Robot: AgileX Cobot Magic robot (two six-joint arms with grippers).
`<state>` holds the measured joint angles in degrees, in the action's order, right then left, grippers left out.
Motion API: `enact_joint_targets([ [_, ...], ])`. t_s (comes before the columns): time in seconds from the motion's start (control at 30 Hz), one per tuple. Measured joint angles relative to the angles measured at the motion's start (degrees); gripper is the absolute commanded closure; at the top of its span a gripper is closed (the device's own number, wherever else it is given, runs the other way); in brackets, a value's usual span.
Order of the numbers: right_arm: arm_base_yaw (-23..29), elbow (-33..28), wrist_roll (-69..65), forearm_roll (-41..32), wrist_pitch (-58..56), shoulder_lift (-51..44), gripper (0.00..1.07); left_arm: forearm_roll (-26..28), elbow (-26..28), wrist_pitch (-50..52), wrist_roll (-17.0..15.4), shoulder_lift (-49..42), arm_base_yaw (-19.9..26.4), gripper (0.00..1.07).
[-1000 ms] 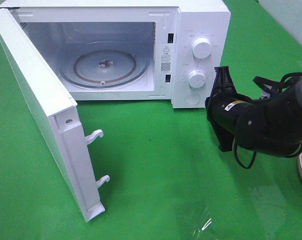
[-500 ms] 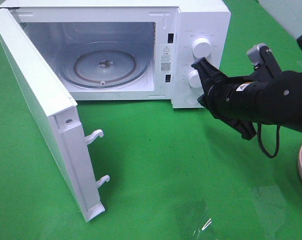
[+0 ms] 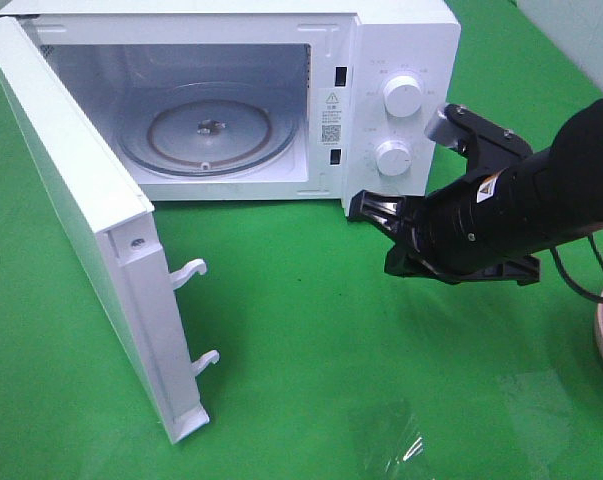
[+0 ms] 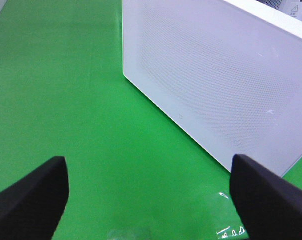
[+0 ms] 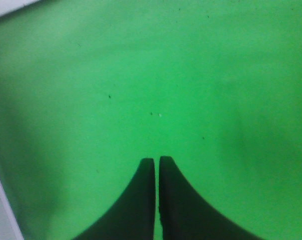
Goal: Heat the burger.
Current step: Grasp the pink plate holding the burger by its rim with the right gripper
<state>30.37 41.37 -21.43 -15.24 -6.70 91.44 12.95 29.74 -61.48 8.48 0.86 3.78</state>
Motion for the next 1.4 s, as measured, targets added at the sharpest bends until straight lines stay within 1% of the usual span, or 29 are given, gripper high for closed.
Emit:
enact_joint_targets([
  [0.03,-0.34,1.49,0.34,3.44,-5.39,-0.23,1.04,0.0,0.0,0.0,0.0,0.0,0.0,0.26],
  [0.07,-0.34,1.49,0.34,3.44,-5.39,-0.23,1.04,0.0,0.0,0.0,0.0,0.0,0.0,0.26],
  [0.1,-0.4,2.86,0.57,6.19,-10.54,-0.29,1.02,0.0,0.0,0.0,0.0,0.0,0.0,0.26],
  [0.13,-0.4,2.86,0.57,6.19,-10.54,-0.29,1.02,0.0,0.0,0.0,0.0,0.0,0.0,0.26],
  [0.2,-0.4,5.33,1.49,11.0,-19.02,-0.29,0.96,0.0,0.0,0.0,0.0,0.0,0.0,0.26],
  [0.3,-0.4,5.96,2.35,12.15,-21.03,-0.29,0.93,0.0,0.0,0.0,0.0,0.0,0.0,0.26],
  [0.33,-0.4,6.99,4.13,13.52,-24.75,-0.29,0.86,0.0,0.0,0.0,0.0,0.0,0.0,0.26],
  [0.37,-0.4,6.99,4.13,13.52,-24.75,-0.29,0.86,0.0,0.0,0.0,0.0,0.0,0.0,0.26],
  [0.4,-0.4,7.73,6.3,14.5,-27.79,-0.29,0.74,0.0,0.0,0.0,0.0,0.0,0.0,0.26],
  [0.43,-0.4,7.73,6.3,14.5,-27.79,-0.29,0.74,0.0,0.0,0.0,0.0,0.0,0.0,0.26],
  [0.47,-0.4,8.19,8.14,15.24,-30.31,-0.34,0.58,0.0,0.0,0.0,0.0,0.0,0.0,0.26],
  [0.5,-0.4,8.19,8.14,15.24,-30.31,-0.34,0.58,0.0,0.0,0.0,0.0,0.0,0.0,0.26],
  [0.53,-0.4,8.42,9.34,15.76,-31.68,-0.69,0.44,0.0,0.0,0.0,0.0,0.0,0.0,0.26],
  [0.57,-0.4,8.42,9.34,15.76,-31.68,-0.69,0.44,0.0,0.0,0.0,0.0,0.0,0.0,0.26],
  [0.6,-0.4,8.48,10.54,16.27,-32.49,-1.66,0.27,0.0,0.0,0.0,0.0,0.0,0.0,0.26],
  [0.63,-0.4,8.48,11.52,17.19,-32.54,-3.04,0.16,0.0,0.0,0.0,0.0,0.0,0.0,0.26],
  [0.73,-0.4,8.48,11.86,17.65,-32.54,-3.9,0.13,0.0,0.0,0.0,0.0,0.0,0.0,0.26],
  [0.77,-0.4,8.48,12.61,18.85,-32.95,-5.27,0.11,0.0,0.0,0.0,0.0,0.0,0.0,0.26],
  [0.87,-0.57,8.48,12.83,19.48,-34.21,-6.59,0.13,0.0,0.0,0.0,0.0,0.0,0.0,0.26],
  [0.93,-2.86,8.54,12.89,19.54,-38.45,-8.48,0.18,0.0,0.0,0.0,0.0,0.0,0.0,0.26],
  [0.97,-2.86,8.54,12.89,19.54,-38.45,-8.48,0.18,0.0,0.0,0.0,0.0,0.0,0.0,0.26],
  [1.0,-4.93,8.54,12.89,19.54,-40.68,-9.22,0.19,0.0,0.0,0.0,0.0,0.0,0.0,0.26],
  [1.1,-5.9,8.59,12.89,19.77,-41.48,-9.51,0.21,0.0,0.0,0.0,0.0,0.0,0.0,0.26],
  [1.13,-8.19,8.59,12.89,20.23,-43.09,-9.8,0.24,0.0,0.0,0.0,0.0,0.0,0.0,0.26],
  [1.17,-8.19,8.59,12.89,20.23,-43.09,-9.8,0.24,0.0,0.0,0.0,0.0,0.0,0.0,0.26],
  [1.23,-13.41,8.59,13.75,20.74,-44.81,-9.8,0.27,0.0,0.0,0.0,0.0,0.0,0.0,0.26],
  [1.27,-13.41,8.59,13.75,20.74,-44.81,-9.8,0.27,0.0,0.0,0.0,0.0,0.0,0.0,0.26],
  [1.3,-15.93,8.59,14.44,20.97,-45.44,-9.8,0.27,0.0,0.0,0.0,0.0,0.0,0.0,0.26],
  [1.4,-17.19,8.59,14.73,20.97,-45.72,-9.8,0.28,0.0,0.0,0.0,0.0,0.0,0.0,0.26],
])
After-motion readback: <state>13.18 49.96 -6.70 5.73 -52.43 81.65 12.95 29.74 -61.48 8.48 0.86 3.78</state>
